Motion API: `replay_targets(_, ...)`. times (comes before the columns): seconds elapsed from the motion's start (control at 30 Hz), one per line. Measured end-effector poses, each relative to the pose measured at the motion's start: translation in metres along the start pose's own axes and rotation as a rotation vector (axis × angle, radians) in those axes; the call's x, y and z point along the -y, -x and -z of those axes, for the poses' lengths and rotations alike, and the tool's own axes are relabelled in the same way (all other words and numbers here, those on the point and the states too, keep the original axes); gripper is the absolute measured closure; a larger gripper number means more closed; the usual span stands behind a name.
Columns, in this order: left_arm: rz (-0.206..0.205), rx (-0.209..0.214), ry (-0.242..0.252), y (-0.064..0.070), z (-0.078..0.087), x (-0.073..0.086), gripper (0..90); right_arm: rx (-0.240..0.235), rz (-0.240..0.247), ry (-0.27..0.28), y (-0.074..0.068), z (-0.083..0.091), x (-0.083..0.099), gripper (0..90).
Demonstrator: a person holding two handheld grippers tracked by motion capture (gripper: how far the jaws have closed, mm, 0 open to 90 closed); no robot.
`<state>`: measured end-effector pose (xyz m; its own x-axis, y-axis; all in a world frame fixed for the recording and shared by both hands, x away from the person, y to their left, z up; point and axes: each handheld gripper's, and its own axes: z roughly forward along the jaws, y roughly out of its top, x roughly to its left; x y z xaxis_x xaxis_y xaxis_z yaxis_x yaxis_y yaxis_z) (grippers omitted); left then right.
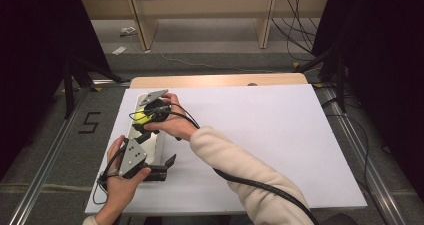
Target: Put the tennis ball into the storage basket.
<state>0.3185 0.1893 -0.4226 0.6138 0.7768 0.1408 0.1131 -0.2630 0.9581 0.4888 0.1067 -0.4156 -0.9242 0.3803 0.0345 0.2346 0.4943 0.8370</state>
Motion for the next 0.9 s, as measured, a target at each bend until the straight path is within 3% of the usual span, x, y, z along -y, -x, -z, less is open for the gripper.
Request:
replay_targets(0.23, 0.000, 0.000, 0.001, 0.000, 0.000, 0.000, 0.0, 0.002, 0.002, -0.004, 0.000, -0.001, 0.001, 25.8)
replay_targets(0.53, -0.002, 0.002, 0.001, 0.000, 0.000, 0.000, 0.0, 0.034, 0.005, 0.013, 0.000, 0.005, -0.008, 16.1)
replay_targets(0.9, -0.003, 0.002, 0.001, 0.001, -0.001, 0.000, 0.0, 0.046, 0.002, 0.021, 0.005, 0.019, -0.006, 16.1)
